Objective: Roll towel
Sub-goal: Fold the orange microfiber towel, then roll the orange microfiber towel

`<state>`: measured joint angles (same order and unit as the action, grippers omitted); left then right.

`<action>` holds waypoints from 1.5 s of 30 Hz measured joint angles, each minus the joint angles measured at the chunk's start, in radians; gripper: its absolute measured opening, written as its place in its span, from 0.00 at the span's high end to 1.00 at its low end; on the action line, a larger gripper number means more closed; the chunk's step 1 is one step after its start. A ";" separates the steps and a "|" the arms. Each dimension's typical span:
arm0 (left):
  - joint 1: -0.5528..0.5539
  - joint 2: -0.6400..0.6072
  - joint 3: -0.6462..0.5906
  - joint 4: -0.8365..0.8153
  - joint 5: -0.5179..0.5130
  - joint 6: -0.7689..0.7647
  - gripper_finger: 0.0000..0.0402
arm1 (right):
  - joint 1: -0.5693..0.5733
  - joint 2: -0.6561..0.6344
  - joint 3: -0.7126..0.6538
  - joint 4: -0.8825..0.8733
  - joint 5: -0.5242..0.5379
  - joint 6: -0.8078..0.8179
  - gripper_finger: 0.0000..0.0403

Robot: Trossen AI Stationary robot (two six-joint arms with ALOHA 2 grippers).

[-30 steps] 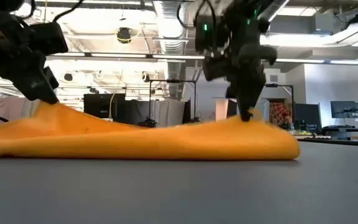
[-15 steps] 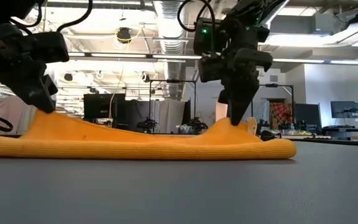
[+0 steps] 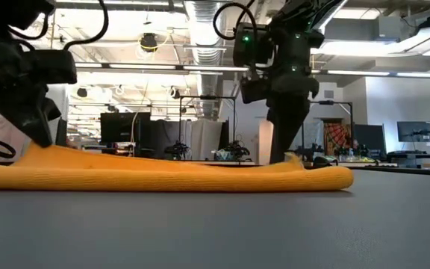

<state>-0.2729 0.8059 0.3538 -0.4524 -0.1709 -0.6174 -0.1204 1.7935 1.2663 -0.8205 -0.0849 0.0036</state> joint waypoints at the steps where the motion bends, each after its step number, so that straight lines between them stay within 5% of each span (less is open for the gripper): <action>1: 0.000 0.000 0.000 -0.014 0.000 0.002 0.96 | 0.000 0.000 0.000 -0.014 0.014 0.002 0.75; 19: 0.000 0.000 0.040 -0.032 -0.098 0.206 0.73 | 0.025 -0.109 0.000 -0.009 0.042 0.105 0.75; 29: 0.000 0.000 0.141 -0.095 -0.214 0.271 0.73 | 0.106 -0.231 -0.282 0.671 0.073 0.086 0.75; 45: 0.000 0.000 0.141 -0.176 -0.206 0.230 0.72 | 0.127 -0.127 -0.441 0.981 0.058 0.156 0.75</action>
<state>-0.2729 0.8062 0.4950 -0.6286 -0.3768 -0.3869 0.0071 1.6661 0.8249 0.1606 -0.0269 0.1597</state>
